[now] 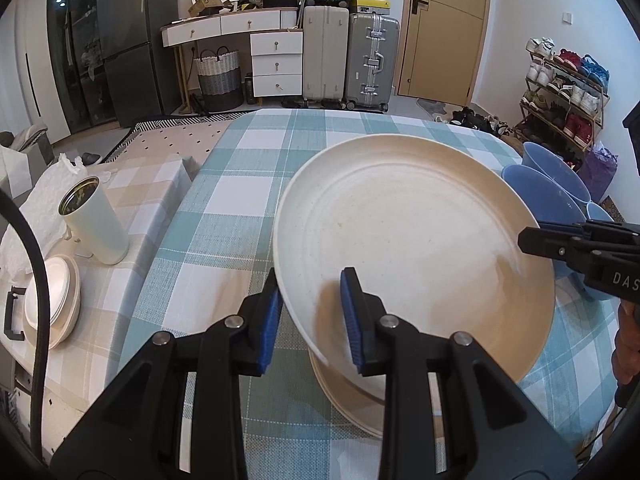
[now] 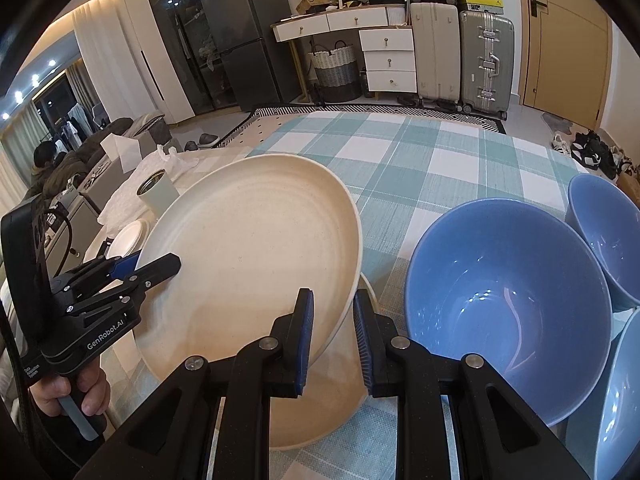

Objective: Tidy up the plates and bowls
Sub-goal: 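Lift the left gripper's cream plate over the plate held by the right gripper, then lower the left gripper's plate onto the right gripper's plate and open both grippers, then move both grippers from the plate stack toward the light-blue bowls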

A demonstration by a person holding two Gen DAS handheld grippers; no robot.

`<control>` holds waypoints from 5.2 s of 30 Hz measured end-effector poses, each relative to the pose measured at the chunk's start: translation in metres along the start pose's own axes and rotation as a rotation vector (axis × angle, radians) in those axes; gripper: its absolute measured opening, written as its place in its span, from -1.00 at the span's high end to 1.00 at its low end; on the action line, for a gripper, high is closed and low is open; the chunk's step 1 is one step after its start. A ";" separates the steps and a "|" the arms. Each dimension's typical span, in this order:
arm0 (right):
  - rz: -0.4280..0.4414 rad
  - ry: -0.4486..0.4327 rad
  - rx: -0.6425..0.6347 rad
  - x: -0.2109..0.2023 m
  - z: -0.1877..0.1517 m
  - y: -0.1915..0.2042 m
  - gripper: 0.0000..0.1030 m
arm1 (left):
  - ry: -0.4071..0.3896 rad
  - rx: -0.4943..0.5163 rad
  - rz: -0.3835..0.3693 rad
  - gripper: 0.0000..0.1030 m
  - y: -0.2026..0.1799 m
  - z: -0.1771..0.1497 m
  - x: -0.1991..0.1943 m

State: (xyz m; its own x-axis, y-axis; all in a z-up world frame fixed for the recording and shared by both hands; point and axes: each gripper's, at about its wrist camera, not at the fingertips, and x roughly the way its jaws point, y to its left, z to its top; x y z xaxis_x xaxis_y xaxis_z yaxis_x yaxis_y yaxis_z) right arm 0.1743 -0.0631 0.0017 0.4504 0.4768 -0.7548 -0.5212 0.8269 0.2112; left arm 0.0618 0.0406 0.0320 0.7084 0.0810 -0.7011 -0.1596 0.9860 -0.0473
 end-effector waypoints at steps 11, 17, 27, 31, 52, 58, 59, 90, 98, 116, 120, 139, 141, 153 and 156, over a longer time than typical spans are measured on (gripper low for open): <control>-0.013 0.016 0.003 0.003 -0.019 0.003 0.60 | -0.007 0.036 0.022 0.52 -0.006 -0.018 0.002; -0.023 0.040 0.001 0.008 -0.029 0.002 0.59 | -0.002 0.050 0.017 0.52 -0.008 -0.026 0.008; -0.048 0.049 -0.003 0.010 -0.037 0.003 0.59 | -0.013 0.076 0.015 0.52 -0.011 -0.035 0.011; -0.063 0.053 -0.006 0.011 -0.040 0.003 0.59 | -0.011 0.087 0.019 0.51 -0.014 -0.039 0.014; -0.107 0.080 -0.025 0.022 -0.052 0.007 0.59 | 0.010 0.121 0.040 0.47 -0.021 -0.051 0.031; -0.126 0.077 -0.030 0.021 -0.056 0.009 0.59 | 0.006 0.146 0.052 0.46 -0.026 -0.054 0.033; -0.128 0.076 -0.031 0.020 -0.057 0.009 0.59 | 0.011 0.149 0.052 0.46 -0.027 -0.055 0.034; -0.177 0.053 -0.062 0.011 -0.059 0.013 0.26 | 0.035 0.148 -0.003 -0.34 -0.023 -0.051 0.031; -0.116 -0.081 -0.069 -0.041 -0.046 0.023 -0.77 | -0.036 0.131 -0.101 -0.58 -0.024 -0.030 -0.009; -0.181 -0.247 -0.009 -0.169 -0.045 0.017 -0.99 | -0.158 0.173 -0.194 -0.95 -0.073 -0.002 -0.103; -0.181 -0.304 0.025 -0.209 -0.038 0.008 -0.99 | -0.181 0.174 -0.227 -0.95 -0.087 0.007 -0.120; -0.297 -0.330 -0.011 -0.308 0.025 -0.031 -0.99 | -0.162 0.148 -0.303 -0.95 -0.141 0.071 -0.106; -0.309 -0.316 -0.016 -0.304 0.032 -0.038 -0.99 | -0.155 0.150 -0.310 -0.95 -0.150 0.080 -0.098; -0.334 -0.255 0.086 -0.250 0.054 -0.118 -0.99 | -0.094 0.136 -0.330 -0.95 -0.202 0.140 -0.032; -0.337 -0.244 0.126 -0.238 0.052 -0.140 -0.99 | -0.076 0.143 -0.332 -0.95 -0.215 0.151 -0.012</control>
State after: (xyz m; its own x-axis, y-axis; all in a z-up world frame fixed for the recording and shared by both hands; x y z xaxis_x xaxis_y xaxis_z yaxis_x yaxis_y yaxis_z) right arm 0.1782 -0.2765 0.1842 0.7464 0.2178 -0.6288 -0.2297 0.9712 0.0638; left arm 0.1919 -0.1502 0.1578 0.7558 -0.2413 -0.6087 0.1811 0.9704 -0.1598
